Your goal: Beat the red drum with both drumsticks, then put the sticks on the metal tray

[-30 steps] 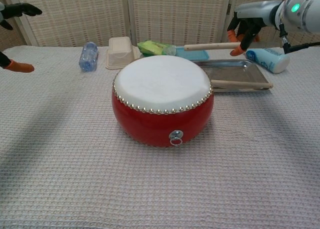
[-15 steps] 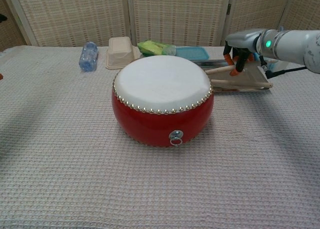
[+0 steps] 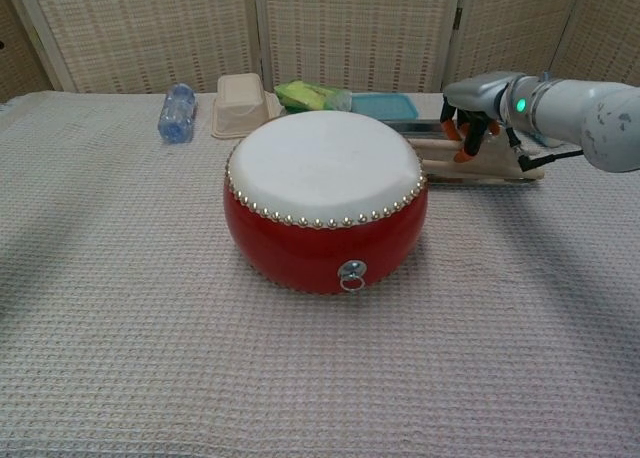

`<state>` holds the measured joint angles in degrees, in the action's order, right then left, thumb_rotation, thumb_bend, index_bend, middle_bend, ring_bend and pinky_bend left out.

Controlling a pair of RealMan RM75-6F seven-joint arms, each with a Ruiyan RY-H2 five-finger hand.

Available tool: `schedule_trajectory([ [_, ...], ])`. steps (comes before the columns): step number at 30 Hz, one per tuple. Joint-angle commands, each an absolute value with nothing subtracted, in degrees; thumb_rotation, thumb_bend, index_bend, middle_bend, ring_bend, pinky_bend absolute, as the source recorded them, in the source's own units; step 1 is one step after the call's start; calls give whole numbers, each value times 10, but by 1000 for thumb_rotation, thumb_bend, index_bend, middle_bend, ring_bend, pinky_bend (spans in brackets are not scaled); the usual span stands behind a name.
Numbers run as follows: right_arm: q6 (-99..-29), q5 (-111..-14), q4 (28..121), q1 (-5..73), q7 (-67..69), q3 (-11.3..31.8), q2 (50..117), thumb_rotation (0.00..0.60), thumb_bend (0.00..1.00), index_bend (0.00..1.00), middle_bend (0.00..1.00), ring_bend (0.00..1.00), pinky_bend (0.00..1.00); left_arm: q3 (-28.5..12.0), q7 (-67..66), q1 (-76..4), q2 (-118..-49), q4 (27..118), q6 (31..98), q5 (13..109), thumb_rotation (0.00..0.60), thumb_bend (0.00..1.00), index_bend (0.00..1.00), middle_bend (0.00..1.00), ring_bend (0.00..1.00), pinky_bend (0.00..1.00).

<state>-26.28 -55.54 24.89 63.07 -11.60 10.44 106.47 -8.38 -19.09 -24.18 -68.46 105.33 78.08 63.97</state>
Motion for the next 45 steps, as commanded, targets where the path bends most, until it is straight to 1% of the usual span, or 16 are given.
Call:
schedule_trajectory([
  [1, -264, -559, 248, 628, -117, 109, 1067, 600, 220, 583, 627, 438, 572, -84, -190, -240, -683, 1057, 780, 643, 600, 229, 0, 0, 0, 163],
  [10, -255, -560, 231, 626, -136, 128, 1076, 600, 220, 574, 620, 431, 563, -86, -186, -232, -680, 1062, 780, 650, 600, 230, 0, 0, 0, 163],
  [17, -224, -564, 195, 644, -158, 137, 1086, 600, 220, 543, 586, 392, 506, -88, -184, -227, -677, 1062, 778, 650, 600, 230, 0, 0, 0, 163],
  [20, -214, -564, 177, 648, -166, 141, 1096, 600, 220, 486, 555, 362, 478, -89, -181, -224, -676, 1061, 778, 651, 600, 230, 0, 0, 0, 163],
  [25, -201, -563, 157, 652, -174, 149, 1108, 600, 206, 318, 471, 288, 435, -91, -177, -221, -675, 1056, 777, 652, 600, 228, 0, 0, 0, 163],
  [27, -198, -563, 152, 653, -176, 153, 1111, 600, 198, 291, 456, 276, 428, -92, -175, -220, -675, 1054, 776, 652, 600, 229, 0, 0, 0, 163],
  [32, -209, -568, 164, 650, -170, 162, 1101, 600, 196, 285, 452, 273, 428, -93, -171, -219, -673, 1048, 771, 653, 600, 229, 0, 0, 0, 163],
  [35, -234, -575, 205, 641, -152, 168, 1074, 600, 196, 286, 452, 272, 428, -96, -169, -219, -668, 1043, 770, 654, 600, 228, 0, 0, 0, 163],
  [37, -269, -586, 266, 623, -131, 172, 1037, 600, 196, 286, 450, 272, 428, -99, -167, -219, -665, 1039, 768, 654, 600, 229, 0, 0, 0, 164],
  [40, -336, -606, 398, 578, -105, 173, 956, 600, 196, 284, 436, 272, 428, -102, -165, -217, -662, 1030, 772, 656, 600, 230, 0, 0, 0, 164],
  [41, -363, -612, 458, 555, -100, 172, 919, 600, 196, 279, 427, 272, 428, -102, -163, -215, -662, 1027, 774, 657, 600, 231, 0, 0, 0, 164],
  [43, -403, -617, 549, 520, -98, 171, 862, 600, 196, 263, 407, 272, 428, -102, -160, -212, -661, 1023, 777, 658, 600, 233, 0, 0, 0, 164],
  [45, -447, -617, 646, 479, -99, 168, 801, 600, 196, 240, 378, 250, 426, -100, -157, -208, -660, 1017, 781, 663, 600, 235, 0, 0, 0, 164],
])
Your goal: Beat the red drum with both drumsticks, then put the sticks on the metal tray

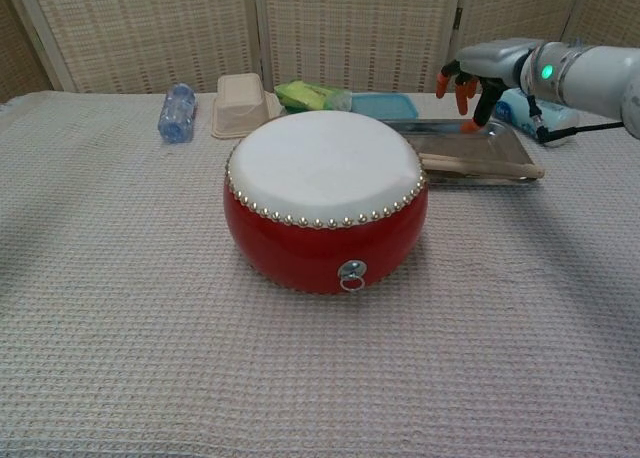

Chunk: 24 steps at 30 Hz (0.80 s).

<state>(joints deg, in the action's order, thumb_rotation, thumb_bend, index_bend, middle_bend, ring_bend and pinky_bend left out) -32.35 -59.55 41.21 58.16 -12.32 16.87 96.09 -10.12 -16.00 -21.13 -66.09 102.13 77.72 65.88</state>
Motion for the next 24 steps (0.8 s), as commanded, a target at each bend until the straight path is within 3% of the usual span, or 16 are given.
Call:
schedule_trajectory([
  [1, -467, -617, 684, 461, -98, 166, 778, 600, 196, 226, 363, 229, 420, -99, -157, -206, -659, 1015, 783, 665, 600, 236, 0, 0, 0, 164],
  [6, -575, -650, 831, 367, -78, 141, 685, 600, 197, 114, 266, 105, 319, -89, -148, -192, -655, 1013, 793, 681, 600, 240, 0, 0, 0, 163],
  [10, -642, -695, 882, 301, -27, 113, 647, 600, 196, 7, 172, 24, 225, -77, -140, -178, -648, 1023, 799, 697, 600, 240, 0, 0, 0, 157],
  [16, -739, -777, 896, 215, 68, 65, 630, 600, 196, 0, 48, 0, 72, -59, -134, -150, -650, 1034, 838, 736, 600, 240, 0, 0, 0, 148],
  [24, -819, -832, 900, 156, 110, 33, 629, 600, 196, 0, 10, 0, 12, -43, -146, -124, -661, 1033, 882, 774, 600, 239, 0, 0, 0, 139],
])
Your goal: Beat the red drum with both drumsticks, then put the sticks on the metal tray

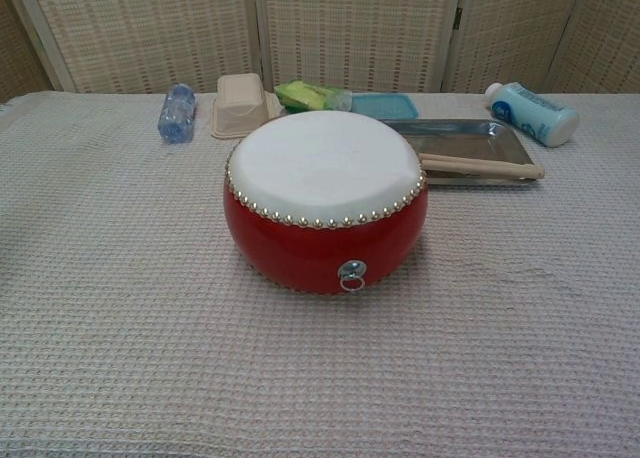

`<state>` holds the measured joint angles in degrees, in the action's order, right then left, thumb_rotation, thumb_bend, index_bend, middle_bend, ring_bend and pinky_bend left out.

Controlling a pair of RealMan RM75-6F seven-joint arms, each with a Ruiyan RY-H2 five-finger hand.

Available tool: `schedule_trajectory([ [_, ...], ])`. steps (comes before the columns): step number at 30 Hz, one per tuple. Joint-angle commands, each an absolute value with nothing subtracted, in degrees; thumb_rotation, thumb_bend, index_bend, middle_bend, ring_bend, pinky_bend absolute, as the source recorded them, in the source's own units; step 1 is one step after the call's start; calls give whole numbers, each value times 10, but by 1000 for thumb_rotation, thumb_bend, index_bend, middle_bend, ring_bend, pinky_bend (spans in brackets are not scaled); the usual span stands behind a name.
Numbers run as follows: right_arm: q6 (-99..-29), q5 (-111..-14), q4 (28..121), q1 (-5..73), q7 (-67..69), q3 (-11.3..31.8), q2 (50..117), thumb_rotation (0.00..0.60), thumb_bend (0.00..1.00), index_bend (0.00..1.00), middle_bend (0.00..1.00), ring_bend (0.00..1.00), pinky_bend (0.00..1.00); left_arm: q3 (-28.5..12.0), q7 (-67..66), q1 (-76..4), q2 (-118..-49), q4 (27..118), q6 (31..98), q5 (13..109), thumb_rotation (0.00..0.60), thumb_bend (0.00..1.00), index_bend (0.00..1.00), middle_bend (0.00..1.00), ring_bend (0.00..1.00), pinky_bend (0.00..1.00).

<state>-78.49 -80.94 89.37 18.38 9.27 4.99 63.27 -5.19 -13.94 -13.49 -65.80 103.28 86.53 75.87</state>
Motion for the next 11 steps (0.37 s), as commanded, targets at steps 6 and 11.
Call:
schedule_trajectory([
  [6, -861, -868, 924, 106, 134, -2, 606, 600, 196, 0, 0, 0, 0, -15, -155, -93, -654, 1036, 905, 811, 600, 239, 0, 0, 0, 124],
  [11, -870, -872, 933, 90, 129, -3, 605, 600, 196, 0, 0, 0, 0, -10, -152, -80, -657, 1034, 913, 822, 600, 240, 0, 0, 0, 124],
])
